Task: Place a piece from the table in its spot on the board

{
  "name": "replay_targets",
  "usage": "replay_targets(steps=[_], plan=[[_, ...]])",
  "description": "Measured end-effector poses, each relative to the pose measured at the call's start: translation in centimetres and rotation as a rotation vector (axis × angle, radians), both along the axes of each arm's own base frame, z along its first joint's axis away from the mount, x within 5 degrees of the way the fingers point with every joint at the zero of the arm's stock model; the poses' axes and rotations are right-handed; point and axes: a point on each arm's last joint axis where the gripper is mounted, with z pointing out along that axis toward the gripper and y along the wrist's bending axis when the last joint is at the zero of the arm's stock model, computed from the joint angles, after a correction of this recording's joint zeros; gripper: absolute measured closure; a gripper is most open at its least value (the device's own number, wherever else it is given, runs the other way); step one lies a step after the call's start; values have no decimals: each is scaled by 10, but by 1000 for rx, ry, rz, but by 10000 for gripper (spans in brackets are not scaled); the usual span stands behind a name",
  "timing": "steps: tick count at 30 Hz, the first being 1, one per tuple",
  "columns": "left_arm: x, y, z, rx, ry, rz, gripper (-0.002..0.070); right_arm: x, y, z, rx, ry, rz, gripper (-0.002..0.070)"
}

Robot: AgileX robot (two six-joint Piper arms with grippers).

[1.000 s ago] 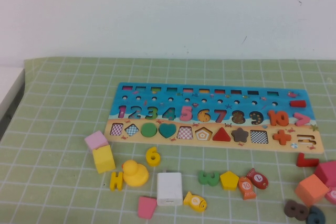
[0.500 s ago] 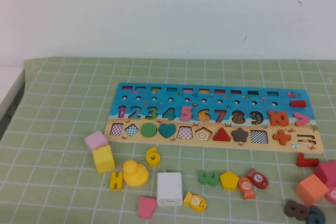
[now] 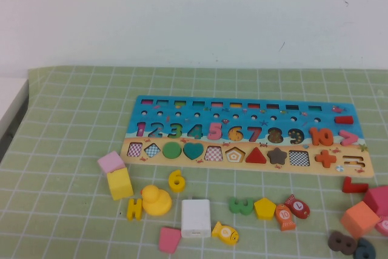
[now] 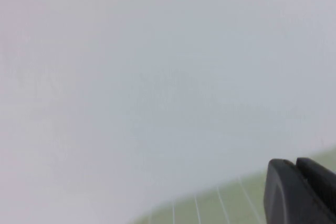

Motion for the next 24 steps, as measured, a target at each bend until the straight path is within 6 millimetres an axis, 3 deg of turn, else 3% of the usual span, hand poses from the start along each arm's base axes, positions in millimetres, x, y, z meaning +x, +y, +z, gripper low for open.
replay_targets(steps=[5,9,12,18,24], plan=[[-7,-3,18,-24,-212,-40,677,0,0,0,0,0,0,673],[-13,-1,29,-147,-324,-79,677,0,0,0,0,0,0,673],[-14,2,45,-206,-245,-64,677,0,0,0,0,0,0,673],[-26,6,120,-215,-18,-21,677,0,0,0,0,0,0,673],[15,1,152,-231,304,1,677,0,0,0,0,0,0,673]])
